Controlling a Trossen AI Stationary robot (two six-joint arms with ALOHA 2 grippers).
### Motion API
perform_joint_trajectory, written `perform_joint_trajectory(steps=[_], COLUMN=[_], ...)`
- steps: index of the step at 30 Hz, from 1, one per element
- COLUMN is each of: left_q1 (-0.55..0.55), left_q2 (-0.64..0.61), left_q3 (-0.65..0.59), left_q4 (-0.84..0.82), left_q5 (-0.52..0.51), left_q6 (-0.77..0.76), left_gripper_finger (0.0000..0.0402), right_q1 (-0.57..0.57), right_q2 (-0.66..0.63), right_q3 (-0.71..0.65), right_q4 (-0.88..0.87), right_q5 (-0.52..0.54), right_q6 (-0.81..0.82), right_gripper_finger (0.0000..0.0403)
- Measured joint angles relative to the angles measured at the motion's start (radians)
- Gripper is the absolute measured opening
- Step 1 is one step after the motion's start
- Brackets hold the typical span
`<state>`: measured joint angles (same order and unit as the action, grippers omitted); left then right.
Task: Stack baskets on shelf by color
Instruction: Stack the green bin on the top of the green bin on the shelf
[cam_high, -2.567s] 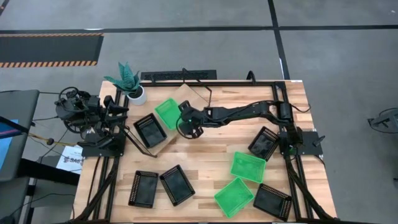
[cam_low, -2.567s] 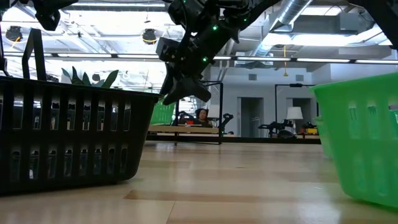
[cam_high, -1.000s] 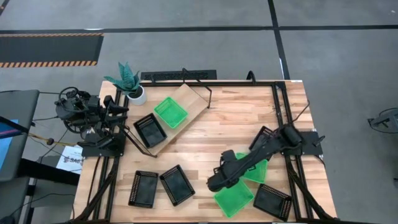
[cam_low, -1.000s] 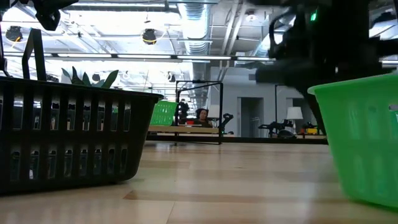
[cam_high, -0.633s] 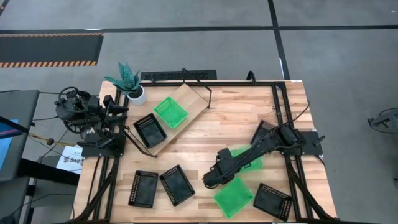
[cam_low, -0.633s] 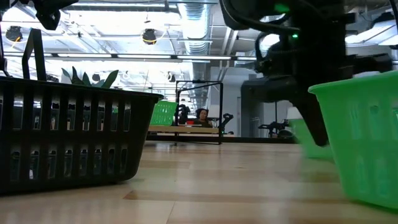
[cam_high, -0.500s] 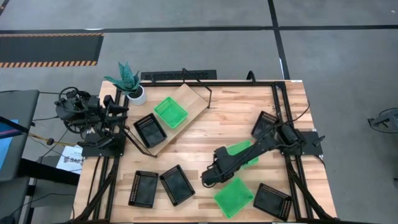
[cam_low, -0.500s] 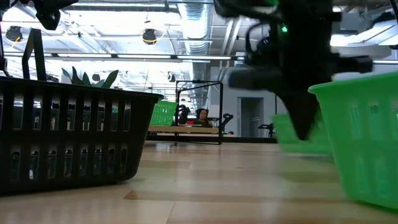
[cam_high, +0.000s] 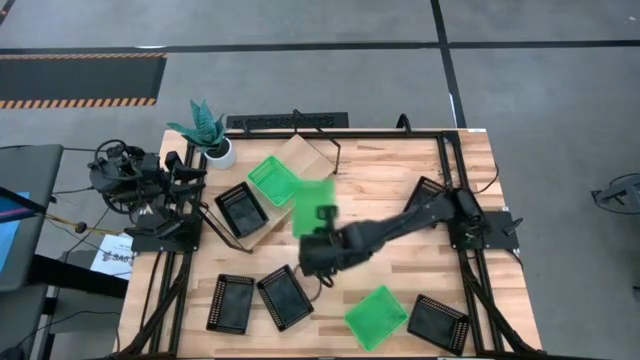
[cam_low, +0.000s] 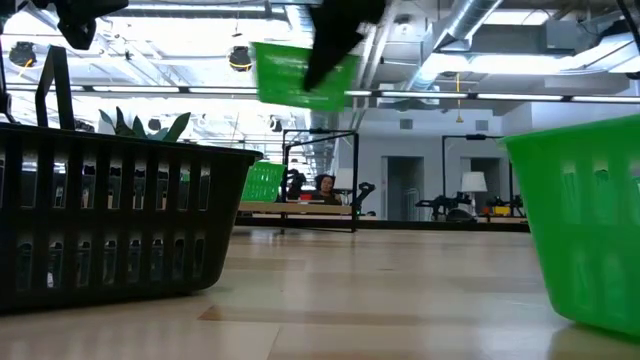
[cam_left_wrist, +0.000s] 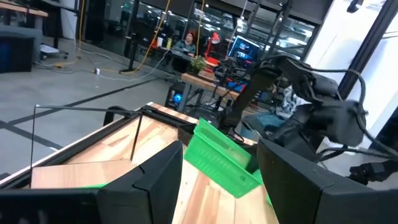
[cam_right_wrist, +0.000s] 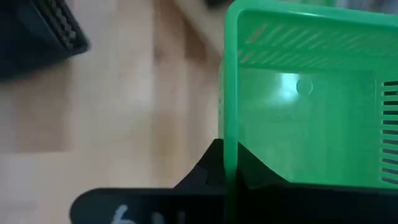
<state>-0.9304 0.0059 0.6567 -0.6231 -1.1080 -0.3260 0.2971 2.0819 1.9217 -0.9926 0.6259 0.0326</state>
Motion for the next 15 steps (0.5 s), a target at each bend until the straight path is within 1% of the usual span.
perform_joint_trajectory(steps=[3,5,6,8,11,15], left_q1=[0.000,0.000,0.000,0.000,0.000,0.000], left_q2=[0.000,0.000,0.000,0.000,0.000,0.000], left_q3=[0.000,0.000,0.000,0.000,0.000,0.000], left_q4=[0.000,0.000,0.000,0.000,0.000,-0.006], left_q5=[0.000,0.000,0.000,0.000,0.001,0.001], left_q6=[0.000,0.000,0.000,0.000,0.000,0.014], left_gripper_finger=[0.0198,0.0198,0.0198,0.0198,0.0198,0.0198], right_q1=[-0.064,-0.114,-0.141,-0.195,-0.275,-0.363], right_q2=[0.000,0.000,0.000,0.000,0.000,0.000], right_q3=[0.003,0.003,0.003,0.003,0.003,0.003], right_q4=[0.156,0.235,0.273,0.313,0.307,0.303], right_q5=[0.000,-0.003,-0.018,-0.089,-0.221,-0.349], right_q6=[-0.352,-0.544,-0.624,-0.752,-0.844,-0.863], right_gripper_finger=[0.0004,0.0006,0.0007,0.0009,0.0005,0.0005])
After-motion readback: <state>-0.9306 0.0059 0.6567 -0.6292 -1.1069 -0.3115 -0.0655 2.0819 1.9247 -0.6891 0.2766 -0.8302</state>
